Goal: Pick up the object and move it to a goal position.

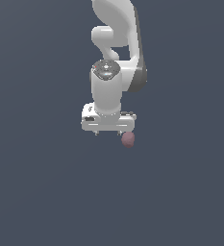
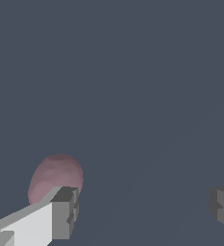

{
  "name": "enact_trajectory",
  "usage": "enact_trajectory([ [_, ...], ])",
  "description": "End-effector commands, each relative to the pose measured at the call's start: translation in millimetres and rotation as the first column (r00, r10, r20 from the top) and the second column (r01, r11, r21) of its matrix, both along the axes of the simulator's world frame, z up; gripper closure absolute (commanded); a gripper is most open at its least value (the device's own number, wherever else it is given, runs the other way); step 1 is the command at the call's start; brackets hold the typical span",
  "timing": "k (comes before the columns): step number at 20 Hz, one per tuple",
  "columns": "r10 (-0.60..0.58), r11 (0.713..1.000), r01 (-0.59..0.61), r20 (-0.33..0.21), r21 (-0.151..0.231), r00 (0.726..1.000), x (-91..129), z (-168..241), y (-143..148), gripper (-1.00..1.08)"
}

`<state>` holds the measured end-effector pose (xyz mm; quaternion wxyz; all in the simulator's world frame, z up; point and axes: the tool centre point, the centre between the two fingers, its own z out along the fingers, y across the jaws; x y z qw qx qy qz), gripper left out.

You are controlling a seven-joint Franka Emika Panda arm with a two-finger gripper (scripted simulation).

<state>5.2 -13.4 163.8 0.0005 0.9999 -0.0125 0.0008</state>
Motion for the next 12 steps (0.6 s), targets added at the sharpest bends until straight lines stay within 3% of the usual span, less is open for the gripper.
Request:
enact_trajectory([
  [1, 0.000, 1.000, 0.000, 0.000, 0.000, 1.000, 0.0, 0.0, 0.0, -0.92],
  [12, 0.011, 0.999, -0.011, -0.001, 0.031, 1.000, 0.7, -9.3, 18.5, -0.92],
])
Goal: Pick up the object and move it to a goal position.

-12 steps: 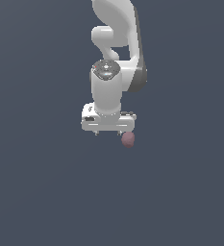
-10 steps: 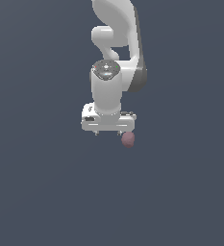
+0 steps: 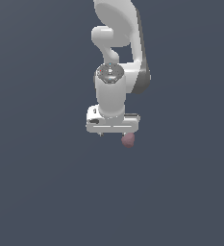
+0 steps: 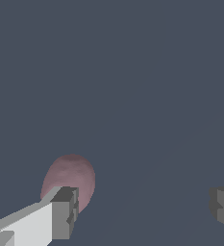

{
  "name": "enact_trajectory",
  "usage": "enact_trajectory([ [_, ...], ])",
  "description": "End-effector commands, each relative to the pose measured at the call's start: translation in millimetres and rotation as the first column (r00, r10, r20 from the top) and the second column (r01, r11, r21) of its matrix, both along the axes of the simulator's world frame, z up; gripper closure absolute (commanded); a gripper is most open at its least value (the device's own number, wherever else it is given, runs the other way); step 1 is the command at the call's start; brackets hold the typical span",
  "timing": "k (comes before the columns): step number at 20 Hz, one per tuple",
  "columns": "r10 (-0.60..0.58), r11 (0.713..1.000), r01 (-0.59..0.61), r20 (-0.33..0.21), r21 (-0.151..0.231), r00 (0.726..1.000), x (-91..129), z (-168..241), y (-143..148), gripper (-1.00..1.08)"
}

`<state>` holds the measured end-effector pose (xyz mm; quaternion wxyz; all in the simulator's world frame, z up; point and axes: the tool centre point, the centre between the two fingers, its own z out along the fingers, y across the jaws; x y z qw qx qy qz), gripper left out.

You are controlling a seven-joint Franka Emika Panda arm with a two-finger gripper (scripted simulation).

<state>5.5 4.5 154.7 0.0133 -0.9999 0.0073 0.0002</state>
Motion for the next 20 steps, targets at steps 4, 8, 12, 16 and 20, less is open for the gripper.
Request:
enact_trajectory([
  [4, -0.002, 1.000, 0.002, 0.000, 0.000, 1.000, -0.4, -0.9, 1.4, -0.92],
  [8, -0.014, 1.000, 0.014, 0.000, -0.002, 1.000, -3.8, -6.1, 9.9, -0.92],
  [12, -0.035, 0.999, 0.035, -0.001, -0.008, 0.999, -10.3, -14.9, 24.1, -0.92],
  [16, -0.065, 0.998, 0.065, -0.001, -0.015, 0.998, -20.6, -27.3, 44.1, -0.92],
  [20, -0.092, 0.996, 0.092, -0.001, -0.021, 0.996, -31.3, -38.6, 62.2, -0.92],
])
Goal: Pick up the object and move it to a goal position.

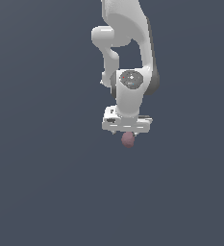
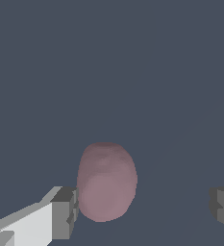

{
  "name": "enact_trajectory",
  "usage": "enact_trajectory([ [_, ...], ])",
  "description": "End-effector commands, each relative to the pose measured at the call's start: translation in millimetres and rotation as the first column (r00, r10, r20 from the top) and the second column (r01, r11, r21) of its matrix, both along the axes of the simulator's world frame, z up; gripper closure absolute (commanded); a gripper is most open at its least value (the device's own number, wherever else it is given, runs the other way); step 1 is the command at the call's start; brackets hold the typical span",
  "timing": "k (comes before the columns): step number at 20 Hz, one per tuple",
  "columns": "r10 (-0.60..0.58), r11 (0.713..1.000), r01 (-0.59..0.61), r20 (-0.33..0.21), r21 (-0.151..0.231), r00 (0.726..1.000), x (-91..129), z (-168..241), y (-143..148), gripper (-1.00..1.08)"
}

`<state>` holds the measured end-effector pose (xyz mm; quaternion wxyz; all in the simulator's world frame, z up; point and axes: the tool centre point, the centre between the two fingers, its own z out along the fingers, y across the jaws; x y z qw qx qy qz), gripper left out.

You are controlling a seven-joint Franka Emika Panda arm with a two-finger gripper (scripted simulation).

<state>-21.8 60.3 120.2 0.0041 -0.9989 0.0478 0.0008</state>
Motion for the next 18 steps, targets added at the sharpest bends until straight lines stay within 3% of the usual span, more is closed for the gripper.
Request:
enact_trajectory([
  [1, -0.016, 1.000, 0.016, 0.001, -0.004, 1.000, -6.2, -6.2, 9.9, -0.92],
  [18, -0.037, 0.999, 0.037, 0.001, -0.008, 0.999, -16.3, -31.6, 24.2, -0.92],
])
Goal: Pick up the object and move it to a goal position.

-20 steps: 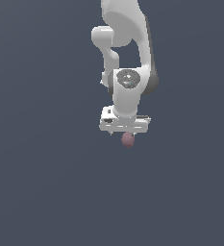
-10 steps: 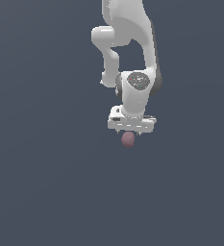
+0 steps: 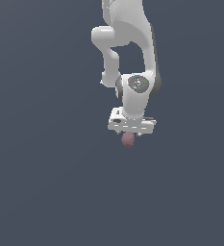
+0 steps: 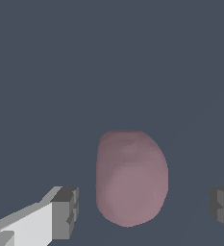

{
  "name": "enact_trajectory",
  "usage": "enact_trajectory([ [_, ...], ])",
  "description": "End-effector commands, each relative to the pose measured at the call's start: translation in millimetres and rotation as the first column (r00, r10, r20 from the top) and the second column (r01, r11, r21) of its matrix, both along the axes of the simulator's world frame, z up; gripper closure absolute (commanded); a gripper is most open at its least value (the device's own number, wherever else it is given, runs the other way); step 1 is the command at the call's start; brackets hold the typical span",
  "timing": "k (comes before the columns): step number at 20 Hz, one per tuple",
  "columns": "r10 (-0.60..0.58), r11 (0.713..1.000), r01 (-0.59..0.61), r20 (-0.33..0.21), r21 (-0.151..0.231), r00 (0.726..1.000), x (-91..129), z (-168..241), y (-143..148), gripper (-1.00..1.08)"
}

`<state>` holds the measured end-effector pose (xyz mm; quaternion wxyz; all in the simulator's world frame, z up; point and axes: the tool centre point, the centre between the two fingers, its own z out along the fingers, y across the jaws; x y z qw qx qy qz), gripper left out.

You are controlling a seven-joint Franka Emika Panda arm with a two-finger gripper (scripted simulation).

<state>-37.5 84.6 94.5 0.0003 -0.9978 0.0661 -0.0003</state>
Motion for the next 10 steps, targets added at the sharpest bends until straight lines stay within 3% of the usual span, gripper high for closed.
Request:
enact_trajectory([
  [1, 0.000, 1.000, 0.000, -0.001, 0.000, 1.000, -0.9, -11.0, 0.1, -0.92],
  [10, -0.002, 1.000, 0.002, -0.001, -0.001, 1.000, -0.8, -39.6, 0.3, -0.92],
])
